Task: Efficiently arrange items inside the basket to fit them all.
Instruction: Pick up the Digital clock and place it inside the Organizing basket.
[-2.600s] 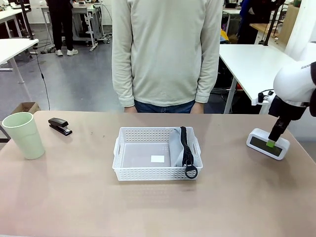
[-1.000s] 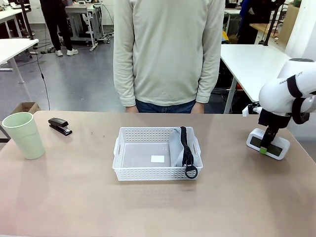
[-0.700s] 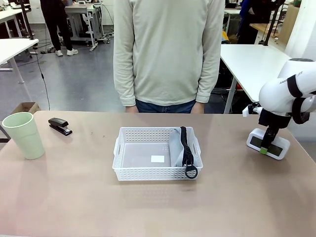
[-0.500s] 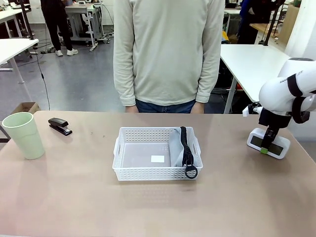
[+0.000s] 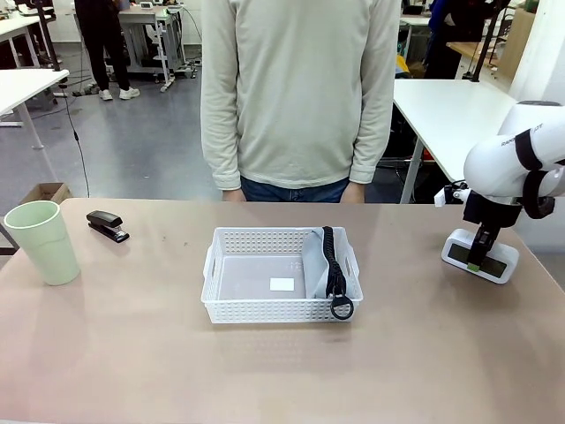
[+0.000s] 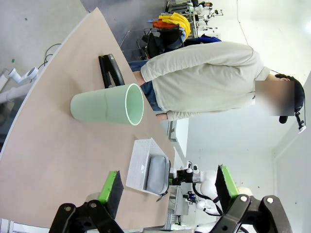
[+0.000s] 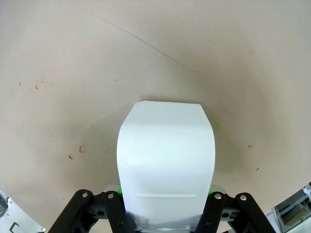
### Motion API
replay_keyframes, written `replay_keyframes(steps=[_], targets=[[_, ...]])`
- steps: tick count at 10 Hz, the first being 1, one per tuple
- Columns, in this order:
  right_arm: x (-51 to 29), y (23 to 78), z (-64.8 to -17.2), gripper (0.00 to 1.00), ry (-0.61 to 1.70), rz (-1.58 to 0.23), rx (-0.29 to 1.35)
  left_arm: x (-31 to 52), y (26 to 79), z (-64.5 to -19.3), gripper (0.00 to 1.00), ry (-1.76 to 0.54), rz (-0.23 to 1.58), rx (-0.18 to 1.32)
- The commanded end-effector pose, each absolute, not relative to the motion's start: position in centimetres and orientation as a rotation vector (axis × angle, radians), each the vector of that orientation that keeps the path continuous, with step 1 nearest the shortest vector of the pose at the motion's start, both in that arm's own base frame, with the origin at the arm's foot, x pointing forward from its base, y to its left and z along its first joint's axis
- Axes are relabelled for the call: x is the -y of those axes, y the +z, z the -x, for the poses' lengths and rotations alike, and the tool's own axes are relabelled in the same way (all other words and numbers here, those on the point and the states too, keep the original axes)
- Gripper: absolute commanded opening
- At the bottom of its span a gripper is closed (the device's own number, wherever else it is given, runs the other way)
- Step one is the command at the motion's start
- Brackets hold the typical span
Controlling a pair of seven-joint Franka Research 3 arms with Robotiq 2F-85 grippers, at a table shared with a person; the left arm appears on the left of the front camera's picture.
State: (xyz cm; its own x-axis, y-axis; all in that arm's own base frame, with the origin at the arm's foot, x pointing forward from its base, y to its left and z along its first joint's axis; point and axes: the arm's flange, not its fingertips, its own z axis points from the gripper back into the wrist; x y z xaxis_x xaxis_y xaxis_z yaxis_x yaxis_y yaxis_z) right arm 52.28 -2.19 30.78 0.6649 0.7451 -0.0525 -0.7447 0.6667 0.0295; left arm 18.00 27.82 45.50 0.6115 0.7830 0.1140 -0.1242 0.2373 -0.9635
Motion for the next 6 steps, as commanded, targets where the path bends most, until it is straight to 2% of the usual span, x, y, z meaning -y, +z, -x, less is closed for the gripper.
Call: replay_keyframes(steps=[1, 4, 6], targets=[[2.8, 30.5, -52.5, 0.0, 0.849, -0.008, -0.084, -27.8, 45.6, -18.1, 1.0, 0.67, 1.187, 0.712], [3.0, 32.5, -52.2, 0.0, 0.724, -0.019, -0.099, -27.8, 45.6, -18.1, 1.0, 0.67, 1.187, 0.712], [2.2, 39.8, -49.5, 0.0, 0.528, -0.043, -0.149, -27.8, 45.6, -18.1, 1.0, 0.67, 1.187, 0.712]])
